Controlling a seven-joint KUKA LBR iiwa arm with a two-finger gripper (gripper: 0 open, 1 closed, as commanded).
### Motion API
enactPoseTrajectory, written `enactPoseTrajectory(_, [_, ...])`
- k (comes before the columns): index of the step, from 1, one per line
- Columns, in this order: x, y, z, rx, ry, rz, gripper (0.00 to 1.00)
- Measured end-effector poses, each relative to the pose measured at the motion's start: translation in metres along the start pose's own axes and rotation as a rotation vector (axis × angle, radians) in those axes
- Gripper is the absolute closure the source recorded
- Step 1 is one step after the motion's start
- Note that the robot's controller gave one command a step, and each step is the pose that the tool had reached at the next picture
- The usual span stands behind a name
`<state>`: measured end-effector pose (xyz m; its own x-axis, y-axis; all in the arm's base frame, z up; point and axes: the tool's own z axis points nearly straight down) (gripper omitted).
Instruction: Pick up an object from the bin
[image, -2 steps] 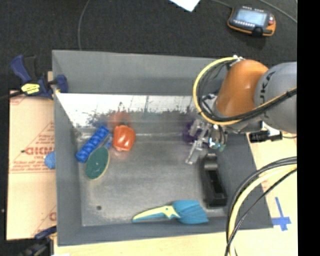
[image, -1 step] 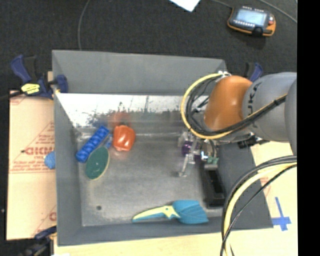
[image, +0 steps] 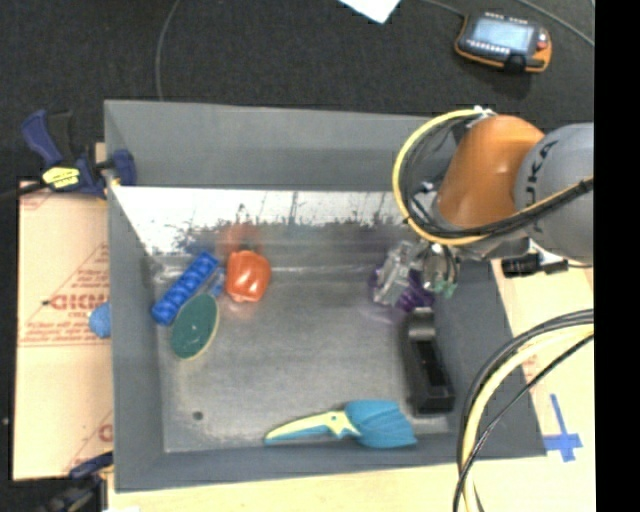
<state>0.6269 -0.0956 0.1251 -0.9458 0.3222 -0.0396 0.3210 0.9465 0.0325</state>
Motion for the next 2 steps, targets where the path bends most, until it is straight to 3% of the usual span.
enactPoseTrajectory(2, [0.002, -0.006, -0.02, 0.001, -0.007, -0.012, 1.0])
